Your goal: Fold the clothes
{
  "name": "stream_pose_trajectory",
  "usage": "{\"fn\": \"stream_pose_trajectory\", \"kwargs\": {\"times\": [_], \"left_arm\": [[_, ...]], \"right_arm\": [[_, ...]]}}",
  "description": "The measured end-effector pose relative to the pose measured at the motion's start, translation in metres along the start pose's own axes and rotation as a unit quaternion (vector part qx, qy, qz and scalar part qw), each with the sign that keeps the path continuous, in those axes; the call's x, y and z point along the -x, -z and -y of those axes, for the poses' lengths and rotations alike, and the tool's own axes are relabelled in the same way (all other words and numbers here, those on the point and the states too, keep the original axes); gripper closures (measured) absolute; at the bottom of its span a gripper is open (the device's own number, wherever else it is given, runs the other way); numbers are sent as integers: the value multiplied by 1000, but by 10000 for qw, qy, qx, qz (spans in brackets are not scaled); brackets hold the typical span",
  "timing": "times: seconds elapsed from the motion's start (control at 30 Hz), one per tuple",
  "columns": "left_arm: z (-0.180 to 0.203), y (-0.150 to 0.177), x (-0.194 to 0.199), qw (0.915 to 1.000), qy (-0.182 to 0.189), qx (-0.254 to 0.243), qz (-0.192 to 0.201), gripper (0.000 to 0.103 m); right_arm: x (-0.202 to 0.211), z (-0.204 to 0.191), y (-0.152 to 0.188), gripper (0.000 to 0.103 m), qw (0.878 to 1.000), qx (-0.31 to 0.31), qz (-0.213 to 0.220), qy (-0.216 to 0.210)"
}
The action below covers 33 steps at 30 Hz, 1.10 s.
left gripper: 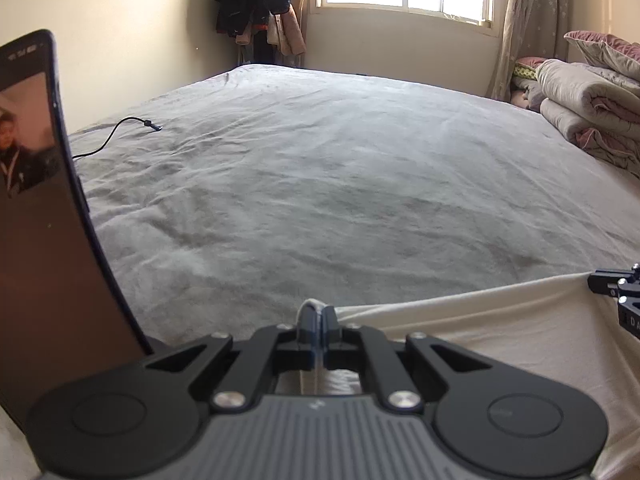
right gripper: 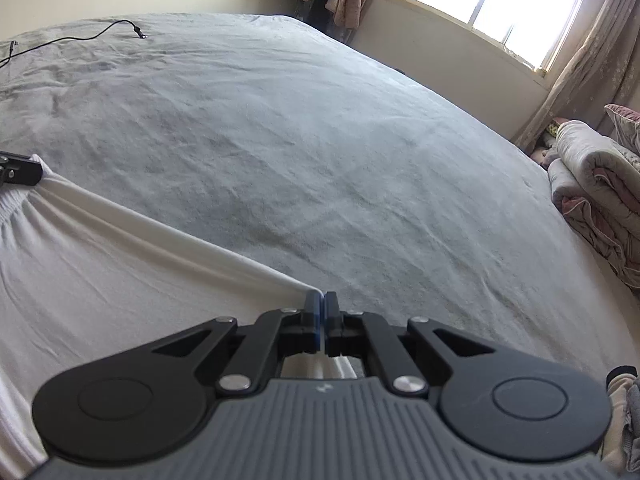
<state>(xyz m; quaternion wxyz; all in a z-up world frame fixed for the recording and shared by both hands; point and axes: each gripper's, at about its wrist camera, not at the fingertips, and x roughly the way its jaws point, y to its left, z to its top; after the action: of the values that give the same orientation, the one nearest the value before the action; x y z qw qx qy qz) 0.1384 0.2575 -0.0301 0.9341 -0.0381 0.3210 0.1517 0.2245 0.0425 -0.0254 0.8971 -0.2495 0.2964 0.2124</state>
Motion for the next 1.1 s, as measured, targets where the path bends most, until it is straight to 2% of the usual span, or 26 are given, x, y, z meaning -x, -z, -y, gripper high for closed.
{"fn": "stream_pose_trajectory", "kwargs": {"times": [0.13,0.23,0.3,0.33,0.37,0.43,0.53,0.7,0.83,1.1], "left_arm": [[8,4,0,9995,-135,-267,101,98],[10,1,3,9995,-135,-260,69,92],[11,-3,6,9997,-113,-222,61,78],[12,-4,9,9997,-100,-190,69,63],[12,-6,12,9998,-87,-158,77,59],[16,-9,19,9999,-28,-105,55,57],[23,-14,29,9999,109,-33,-25,50],[47,-17,50,9989,396,-157,-213,44],[67,-17,67,9972,635,-178,-355,39],[111,-7,96,9927,972,-480,-531,36]], "right_arm": [[-7,-8,7,100,9999,-21,-29,116],[0,0,5,94,9995,-308,-48,-89],[8,11,3,85,9980,-568,-129,-257],[14,17,2,75,9970,-680,-178,-329],[21,25,2,67,9963,-742,-194,-384],[37,41,4,66,9954,-833,-180,-430],[62,70,13,66,9928,-1083,-232,-452],[94,117,35,66,9870,-1555,-296,-273],[116,144,59,66,9841,-1722,-433,-41],[155,176,103,66,9782,-1963,-660,153]]}}
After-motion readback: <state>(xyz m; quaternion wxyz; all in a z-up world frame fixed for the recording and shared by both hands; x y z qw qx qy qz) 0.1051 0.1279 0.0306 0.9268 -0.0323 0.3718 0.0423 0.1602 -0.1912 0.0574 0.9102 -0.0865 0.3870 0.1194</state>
